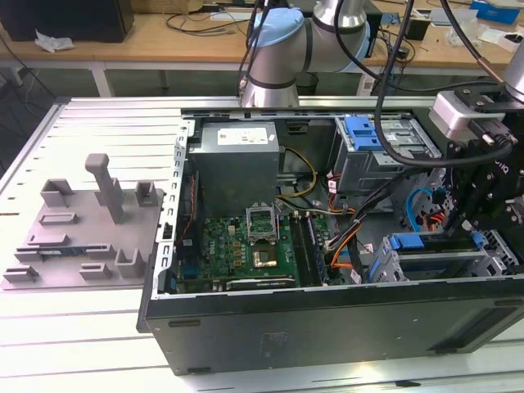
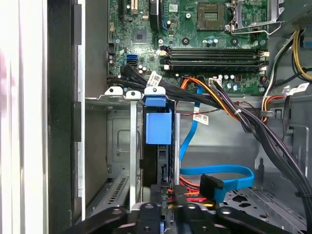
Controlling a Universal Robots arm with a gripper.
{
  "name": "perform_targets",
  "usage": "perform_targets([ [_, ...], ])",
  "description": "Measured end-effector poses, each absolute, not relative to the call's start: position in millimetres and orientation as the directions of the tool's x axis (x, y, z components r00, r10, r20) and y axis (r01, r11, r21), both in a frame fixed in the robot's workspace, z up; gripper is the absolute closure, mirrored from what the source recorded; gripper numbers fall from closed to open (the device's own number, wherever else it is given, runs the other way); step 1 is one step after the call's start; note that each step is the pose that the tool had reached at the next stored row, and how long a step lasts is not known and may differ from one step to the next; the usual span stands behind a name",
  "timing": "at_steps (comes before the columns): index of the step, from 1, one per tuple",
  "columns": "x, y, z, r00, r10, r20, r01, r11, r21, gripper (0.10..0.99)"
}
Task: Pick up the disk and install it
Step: 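Insert the first disk wire, then insert the second disk wire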
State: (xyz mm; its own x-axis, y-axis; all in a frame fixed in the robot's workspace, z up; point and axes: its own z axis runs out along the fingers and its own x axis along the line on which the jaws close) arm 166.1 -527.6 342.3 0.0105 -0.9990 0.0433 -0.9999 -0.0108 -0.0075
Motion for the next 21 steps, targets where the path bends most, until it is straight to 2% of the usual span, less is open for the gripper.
perform_targets([
  [1,166.2,-527.6,345.0,0.01,-0.999,0.043,-1.0,-0.01,-0.007,0.729],
  [2,166.2,-527.6,349.0,0.009,-0.999,0.043,-1.0,-0.01,-0.008,0.729],
  [3,166.3,-527.6,352.8,0.009,-0.999,0.043,-1.0,-0.009,-0.007,0.663],
  [8,167.5,-527.6,368.1,0.006,-0.999,0.043,-1.0,-0.006,-0.007,0.663],
  [21,170.5,-527.5,370.2,0.001,-0.999,0.043,-1.0,-0.001,-0.007,0.663],
])
